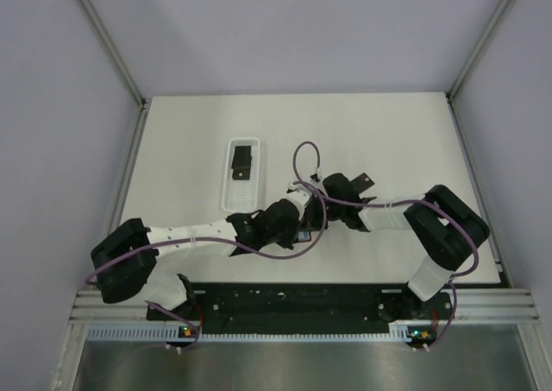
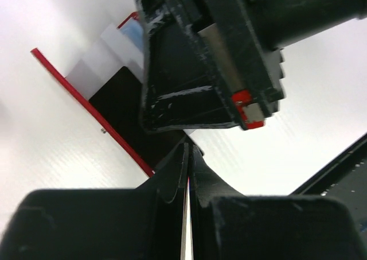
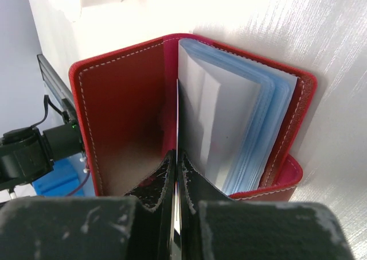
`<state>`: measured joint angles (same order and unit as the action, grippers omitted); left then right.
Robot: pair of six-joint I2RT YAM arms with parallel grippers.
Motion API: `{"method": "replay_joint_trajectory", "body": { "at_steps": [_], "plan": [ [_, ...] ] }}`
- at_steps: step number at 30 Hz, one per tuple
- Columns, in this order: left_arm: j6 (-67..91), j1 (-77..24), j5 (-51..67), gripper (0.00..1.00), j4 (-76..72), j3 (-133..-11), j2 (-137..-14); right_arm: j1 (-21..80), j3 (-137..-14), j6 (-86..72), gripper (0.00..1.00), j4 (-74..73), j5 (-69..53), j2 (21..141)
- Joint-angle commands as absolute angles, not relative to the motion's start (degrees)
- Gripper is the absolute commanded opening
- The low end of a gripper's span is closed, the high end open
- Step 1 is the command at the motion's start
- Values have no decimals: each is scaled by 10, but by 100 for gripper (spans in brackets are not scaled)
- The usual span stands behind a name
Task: Put the credit cards into the card holder
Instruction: Open the card holder at the center of the board.
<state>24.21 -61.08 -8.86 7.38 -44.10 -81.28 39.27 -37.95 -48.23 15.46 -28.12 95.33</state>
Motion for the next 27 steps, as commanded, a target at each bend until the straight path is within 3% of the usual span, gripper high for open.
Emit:
{"method": "replay_joint_trajectory", "body": {
  "at_steps": [1,16,27],
  "plan": [
    [229,-612,-159,0,106,-461,-801,396,-396,-476,0,166,-277,955],
    [351,-609,-297,0,144,-410,-758,391,-391,-462,0,139,-267,933],
    [381,-597,-279,0,72,-407,-850,390,-390,-455,0,113,-273,896]
  ]
}}
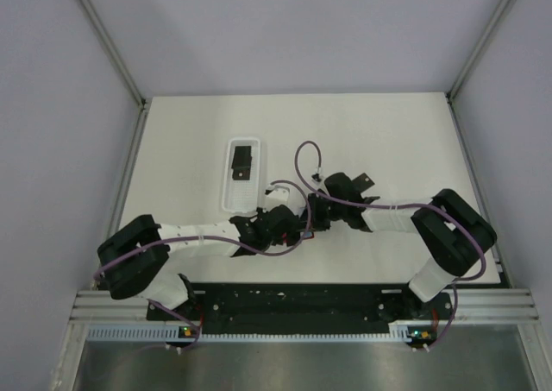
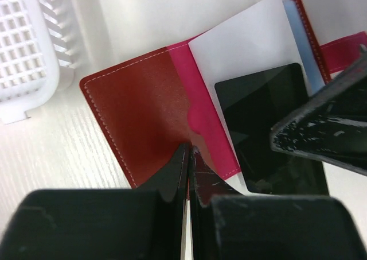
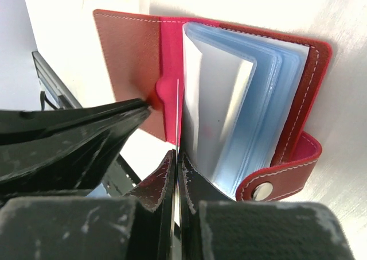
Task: Put the credit cards into the card holder
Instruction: Open the card holder at the center of the board.
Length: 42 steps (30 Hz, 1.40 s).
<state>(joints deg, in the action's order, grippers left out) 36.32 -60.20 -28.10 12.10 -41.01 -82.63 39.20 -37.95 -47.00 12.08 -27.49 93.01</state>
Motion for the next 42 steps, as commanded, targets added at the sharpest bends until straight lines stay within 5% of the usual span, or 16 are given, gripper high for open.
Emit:
{"method": "replay_joint_trajectory", "body": {
  "at_steps": [1,28,42],
  "plan": [
    [382,-597,-272,0,61,-404,-855,390,-391,-454,0,109,-273,892],
    [368,-595,-259,0,21,-402,-879,273,-399,-371,0,-72,-252,715],
    [363,-596,-253,0,18,-402,-877,253,-397,-338,0,-83,-265,764]
  ]
}}
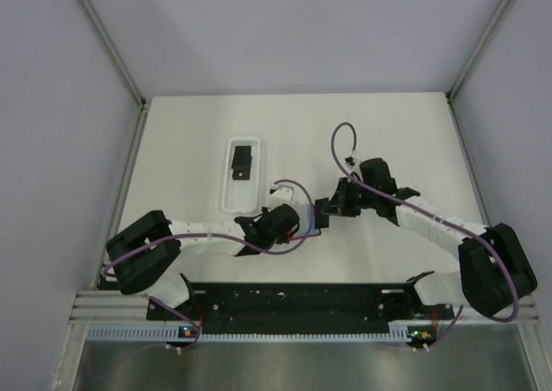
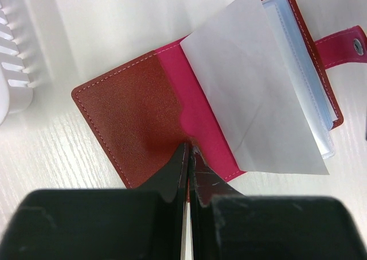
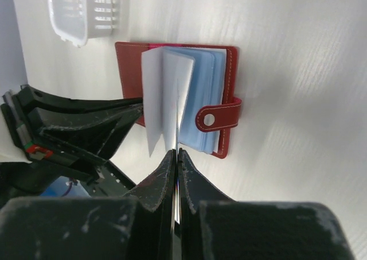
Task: Put the credit cards into the card holder
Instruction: Open the card holder at the center of the board.
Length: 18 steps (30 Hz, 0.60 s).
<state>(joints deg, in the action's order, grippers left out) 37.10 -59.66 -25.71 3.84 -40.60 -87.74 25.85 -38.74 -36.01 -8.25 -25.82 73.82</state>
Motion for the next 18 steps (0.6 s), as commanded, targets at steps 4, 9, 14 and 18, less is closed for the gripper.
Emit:
{"method": "replay_joint_trajectory", "body": {
  "at_steps": [4,9,14,18],
  "plan": [
    [362,-595,-250,0,18,-402,-878,253,-404,-326,0,-83,-266,792],
    [364,-596,-250,0,18,-398,-875,253,-421,-310,0,-96,-262,820],
    [360,-595,-251,0,17,-398,-871,253,-432,-299,0,-115,-247,838],
    [356,-596,-250,0,16,-402,-872,254,-432,-297,0,-115,-251,844]
  ]
}}
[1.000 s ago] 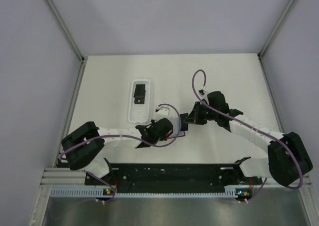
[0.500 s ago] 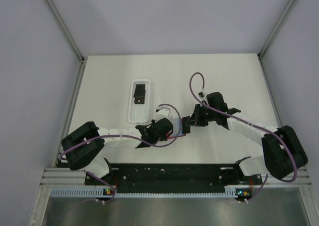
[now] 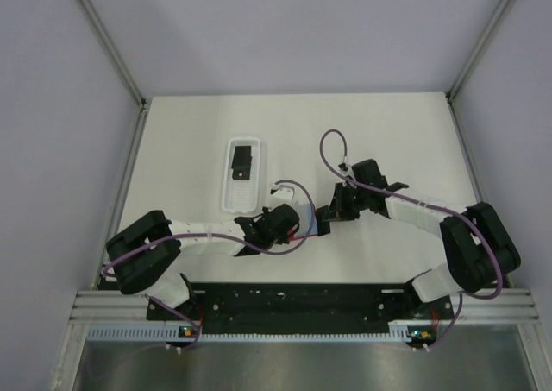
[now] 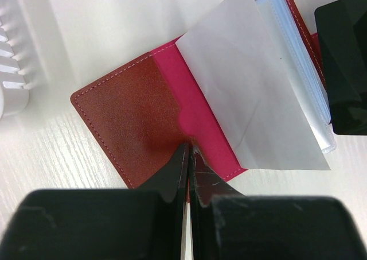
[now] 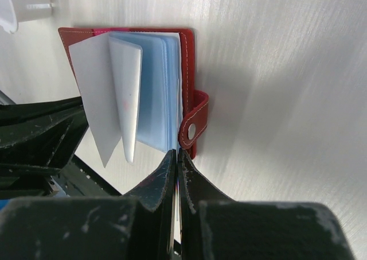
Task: Put the credit cards into the card holder
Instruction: Open the card holder at the center of the board, then turn over the card slot in the card holder.
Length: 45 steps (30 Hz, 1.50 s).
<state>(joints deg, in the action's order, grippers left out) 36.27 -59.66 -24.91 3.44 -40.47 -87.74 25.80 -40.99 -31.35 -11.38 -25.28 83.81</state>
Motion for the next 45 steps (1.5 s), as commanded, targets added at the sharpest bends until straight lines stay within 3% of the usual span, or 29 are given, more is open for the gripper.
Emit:
{"method": "replay_joint_trajectory", "body": {
  "at_steps": [1,29,39,45],
  "plan": [
    [356,-596,-249,0,16,-402,-873,254,-432,-296,0,-114,-251,845],
    [356,-596,-245,0,13,-402,-873,254,-423,-323,0,-73,-291,848],
    [353,-595,-243,0,15,-402,-874,253,-432,-312,0,-114,-231,792],
    [352,-596,-245,0,15,-401,-872,253,-446,-307,0,-124,-260,798]
  ]
}}
